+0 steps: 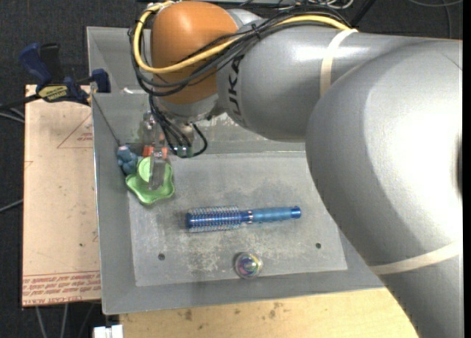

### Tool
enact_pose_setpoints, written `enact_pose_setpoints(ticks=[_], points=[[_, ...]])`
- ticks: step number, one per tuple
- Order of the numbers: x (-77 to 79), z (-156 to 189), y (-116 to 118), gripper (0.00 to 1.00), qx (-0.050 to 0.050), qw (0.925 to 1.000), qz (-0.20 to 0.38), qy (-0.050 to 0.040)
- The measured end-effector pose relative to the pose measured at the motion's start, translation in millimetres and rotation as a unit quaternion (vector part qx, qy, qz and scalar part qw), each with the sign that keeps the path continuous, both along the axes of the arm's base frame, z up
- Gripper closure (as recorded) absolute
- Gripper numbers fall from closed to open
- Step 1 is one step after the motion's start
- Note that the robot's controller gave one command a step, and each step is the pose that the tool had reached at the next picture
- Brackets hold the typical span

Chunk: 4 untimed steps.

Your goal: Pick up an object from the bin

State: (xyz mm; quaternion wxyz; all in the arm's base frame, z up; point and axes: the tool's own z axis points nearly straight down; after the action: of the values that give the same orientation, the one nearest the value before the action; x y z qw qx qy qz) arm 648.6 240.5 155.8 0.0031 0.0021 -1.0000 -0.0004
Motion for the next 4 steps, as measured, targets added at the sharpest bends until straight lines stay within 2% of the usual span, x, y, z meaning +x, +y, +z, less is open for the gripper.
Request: enact_pose_setpoints(ticks=[1,2,3,4], points=[[-15.5,-82.5,-51.1,0.00,0.000,0.9931,0.117,-0.0005],[-31.7,-85.4,12.6,0.00,-0.001,0.9851,0.172,-0.0038],[-31.1,-84.7,12.8,1.00,0.002,0.9853,0.171,-0.0049],[-50.9,-12.4,-12.0,1.00,0.001,0.9896,0.143,-0.0069]])
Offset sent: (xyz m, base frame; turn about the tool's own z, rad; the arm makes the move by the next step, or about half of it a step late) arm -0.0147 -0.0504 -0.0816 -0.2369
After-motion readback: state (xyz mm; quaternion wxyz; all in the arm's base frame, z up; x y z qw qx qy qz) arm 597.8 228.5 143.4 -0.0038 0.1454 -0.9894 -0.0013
